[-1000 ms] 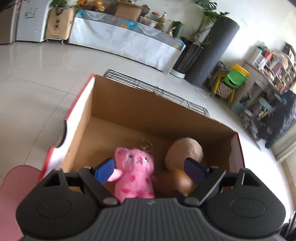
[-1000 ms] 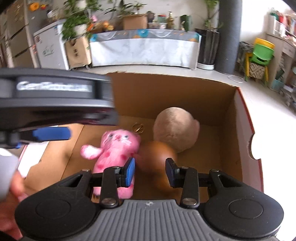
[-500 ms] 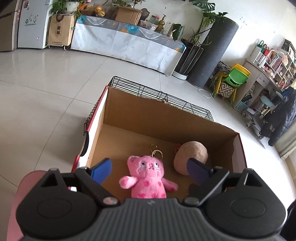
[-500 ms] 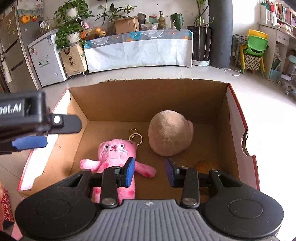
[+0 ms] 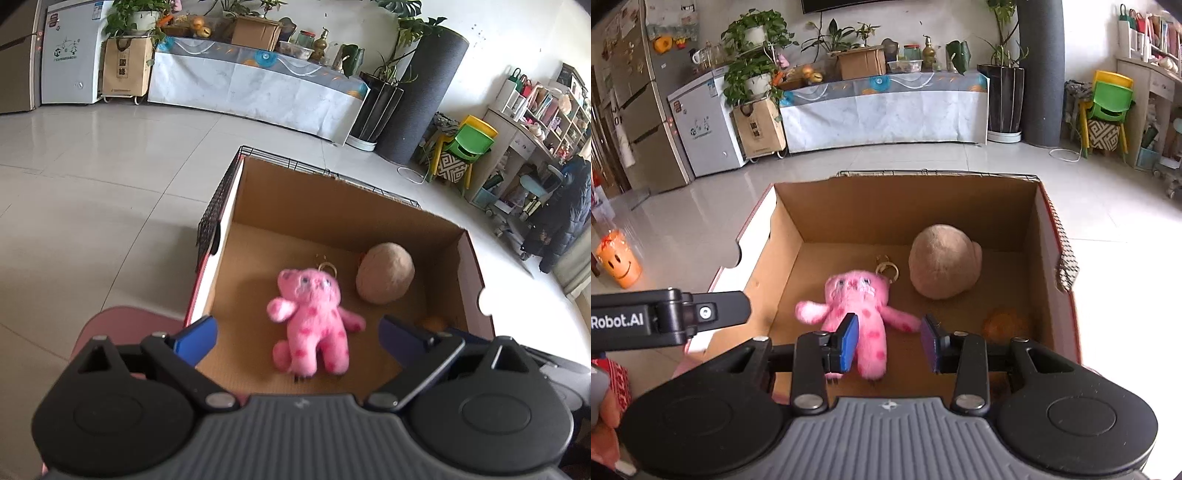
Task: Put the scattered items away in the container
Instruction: 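Move both grippers back to the black-and-white panda plush on the table, then grasp the black-and-white panda plush with both grippers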
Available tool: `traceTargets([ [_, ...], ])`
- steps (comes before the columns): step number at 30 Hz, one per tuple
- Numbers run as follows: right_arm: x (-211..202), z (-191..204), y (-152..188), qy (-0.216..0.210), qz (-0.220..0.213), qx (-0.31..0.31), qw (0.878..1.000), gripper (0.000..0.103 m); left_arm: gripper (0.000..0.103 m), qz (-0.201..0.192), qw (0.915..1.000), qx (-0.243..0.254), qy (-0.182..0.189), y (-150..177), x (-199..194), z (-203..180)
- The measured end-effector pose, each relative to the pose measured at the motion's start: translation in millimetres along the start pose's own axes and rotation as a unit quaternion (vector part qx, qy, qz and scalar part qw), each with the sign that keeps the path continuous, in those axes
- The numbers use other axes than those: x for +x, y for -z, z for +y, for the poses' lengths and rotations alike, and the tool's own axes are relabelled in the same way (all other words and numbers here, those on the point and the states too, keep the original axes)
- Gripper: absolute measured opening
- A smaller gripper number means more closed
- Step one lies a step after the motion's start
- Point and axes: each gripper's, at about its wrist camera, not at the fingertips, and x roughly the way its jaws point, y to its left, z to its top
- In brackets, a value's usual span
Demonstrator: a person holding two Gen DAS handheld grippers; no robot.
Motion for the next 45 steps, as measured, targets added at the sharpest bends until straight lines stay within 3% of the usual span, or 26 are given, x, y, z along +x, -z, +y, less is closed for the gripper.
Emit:
traceTargets([
  [8, -39.4, -5.4, 26.2, 0.013, 0.004, -0.011, 1.000, 0.039, 0.100, 0.013, 0.9999, 0.005, -0.002, 25.2, -22.8, 7.1],
  [21, -70.2, -12.4, 62.1, 0.036, 0.030, 0.009, 0.999, 0.040, 0.103, 0.032, 0.9992, 0.021, -0.011, 61.7, -42.2, 9.6],
  [38, -91.6, -4.6, 102.2, 0.037, 0.058, -0.004, 0.998, 0.047, 0.103, 0.074, 0.9964, 0.039, -0.010, 104.1, -45.0, 5.0],
  [45, -92.0, -7.6, 129.2, 0.030, 0.098, -0.002, 0.995, 0.052, 0.103, 0.094, 0.9940, 0.055, -0.014, 123.0, -39.2, 3.4],
])
